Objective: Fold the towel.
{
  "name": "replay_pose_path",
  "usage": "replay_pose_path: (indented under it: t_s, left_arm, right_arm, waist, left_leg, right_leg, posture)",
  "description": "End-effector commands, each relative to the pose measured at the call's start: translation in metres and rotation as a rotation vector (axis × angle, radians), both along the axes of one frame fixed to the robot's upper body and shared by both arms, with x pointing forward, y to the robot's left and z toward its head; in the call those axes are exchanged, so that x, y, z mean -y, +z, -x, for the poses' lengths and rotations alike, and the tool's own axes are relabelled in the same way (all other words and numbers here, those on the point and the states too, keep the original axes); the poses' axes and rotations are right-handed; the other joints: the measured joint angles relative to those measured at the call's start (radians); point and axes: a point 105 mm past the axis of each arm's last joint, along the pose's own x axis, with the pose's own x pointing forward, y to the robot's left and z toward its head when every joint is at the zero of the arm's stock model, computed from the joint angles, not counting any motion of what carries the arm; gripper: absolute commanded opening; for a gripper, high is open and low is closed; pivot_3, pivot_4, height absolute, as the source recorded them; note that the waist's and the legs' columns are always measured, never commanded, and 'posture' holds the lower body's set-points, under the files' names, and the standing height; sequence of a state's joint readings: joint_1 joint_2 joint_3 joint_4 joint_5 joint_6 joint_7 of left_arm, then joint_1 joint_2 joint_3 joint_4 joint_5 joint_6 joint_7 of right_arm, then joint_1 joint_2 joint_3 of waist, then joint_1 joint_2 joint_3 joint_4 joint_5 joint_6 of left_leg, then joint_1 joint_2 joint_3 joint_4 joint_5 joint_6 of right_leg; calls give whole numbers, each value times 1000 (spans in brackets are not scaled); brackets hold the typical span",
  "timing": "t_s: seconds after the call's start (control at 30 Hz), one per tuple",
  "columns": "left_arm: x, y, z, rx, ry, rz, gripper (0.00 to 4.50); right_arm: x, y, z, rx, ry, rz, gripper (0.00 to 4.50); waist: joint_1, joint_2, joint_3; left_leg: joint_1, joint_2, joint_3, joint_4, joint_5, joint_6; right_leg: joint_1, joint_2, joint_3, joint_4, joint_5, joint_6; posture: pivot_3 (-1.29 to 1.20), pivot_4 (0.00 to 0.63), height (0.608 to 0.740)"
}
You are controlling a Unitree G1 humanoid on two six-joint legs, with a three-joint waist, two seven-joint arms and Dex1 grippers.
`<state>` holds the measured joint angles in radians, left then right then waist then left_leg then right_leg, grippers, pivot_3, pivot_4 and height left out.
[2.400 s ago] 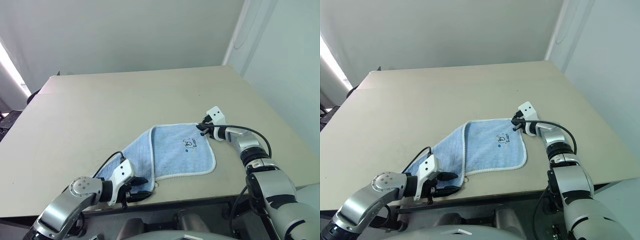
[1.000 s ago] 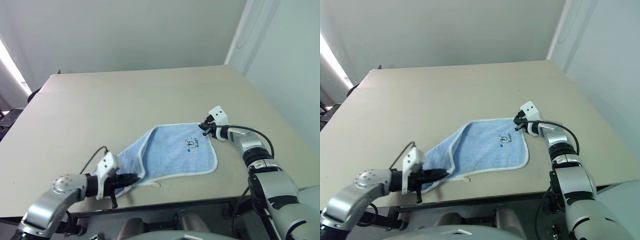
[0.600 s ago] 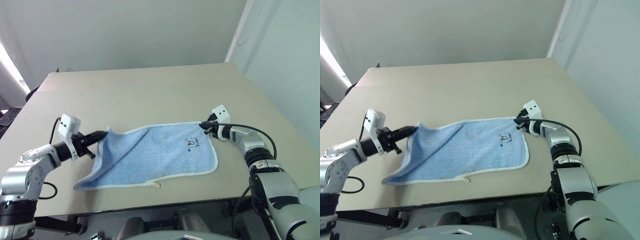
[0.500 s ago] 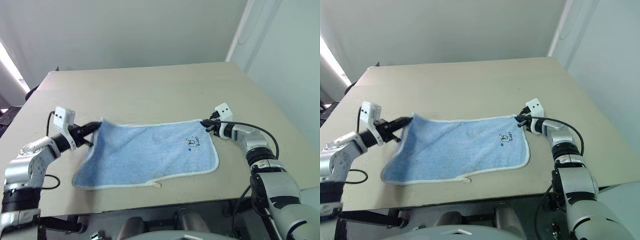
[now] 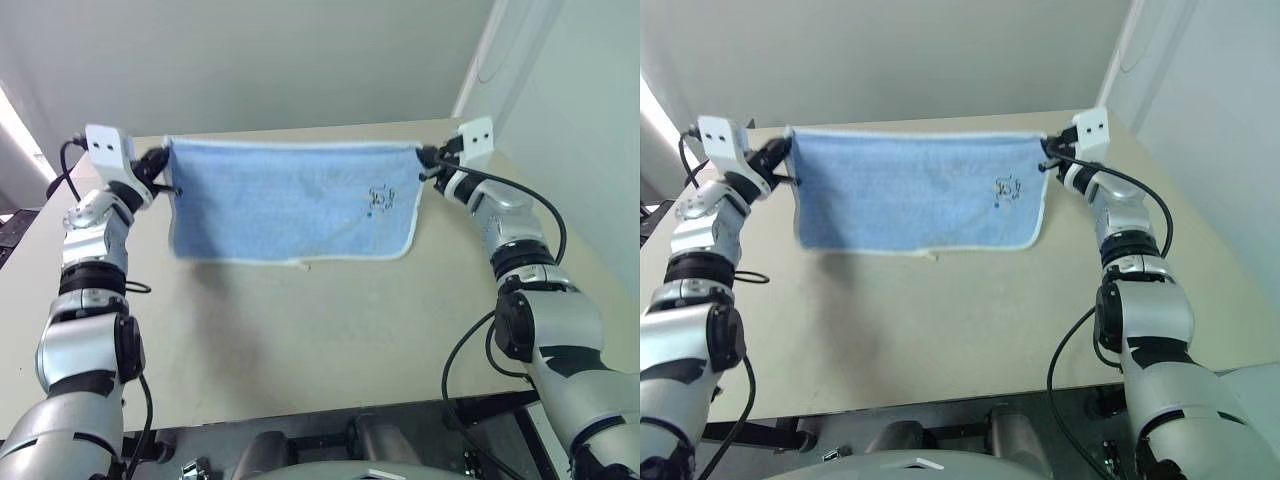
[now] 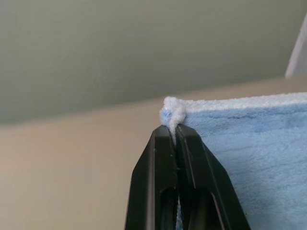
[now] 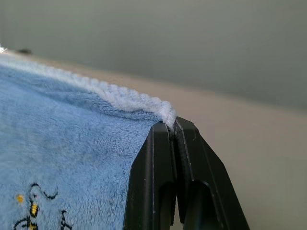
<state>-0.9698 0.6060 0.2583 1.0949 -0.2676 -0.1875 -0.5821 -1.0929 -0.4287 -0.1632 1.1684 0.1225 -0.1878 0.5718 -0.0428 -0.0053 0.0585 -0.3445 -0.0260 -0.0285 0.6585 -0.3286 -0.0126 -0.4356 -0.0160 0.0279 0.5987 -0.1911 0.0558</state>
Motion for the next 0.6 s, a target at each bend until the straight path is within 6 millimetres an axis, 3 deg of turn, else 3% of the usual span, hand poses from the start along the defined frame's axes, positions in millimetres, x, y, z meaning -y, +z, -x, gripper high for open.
replay_pose_path:
  t_s: [0.03,0.13,0.2,0.43,0.6]
  left_arm:
    - [-9,35,6,148,20,-73,26]
    - [-8,38,11,182,-23,-95,26]
    - [-5,28,18,173,-95,-146,26]
    - [-6,-43,67,49,-288,-272,26]
    - [-5,-73,110,-46,-371,-289,26]
  right_arm:
    - [8,44,1,173,-42,0,0]
    - [10,49,6,225,-7,15,0]
    - [11,41,14,245,44,17,0]
    - [8,-31,56,134,322,117,0]
    - [20,-51,82,70,375,89,0]
  waist:
    - [-1,0,0]
    - [-1,0,0]
    - [-1,0,-1]
    - [-3,1,-2]
    - [1,1,-2]
  left_leg:
    - [-1,0,1,-1,0,0]
    - [-7,0,1,-2,1,-1]
    - [-11,0,1,-2,3,-4]
    - [-10,0,1,-4,1,-2]
    - [-10,0,1,2,1,-2]
  right_leg:
    - [-2,0,1,0,0,0]
    - [-9,-1,1,1,0,0]
    - [-12,-1,1,1,1,0]
    - [-11,-1,1,2,1,1]
    - [-11,-2,2,7,2,0]
  posture:
    - [0,0,740]
    - [0,0,740]
    - [0,0,740]
    - [0,0,740]
    - [0,0,740]
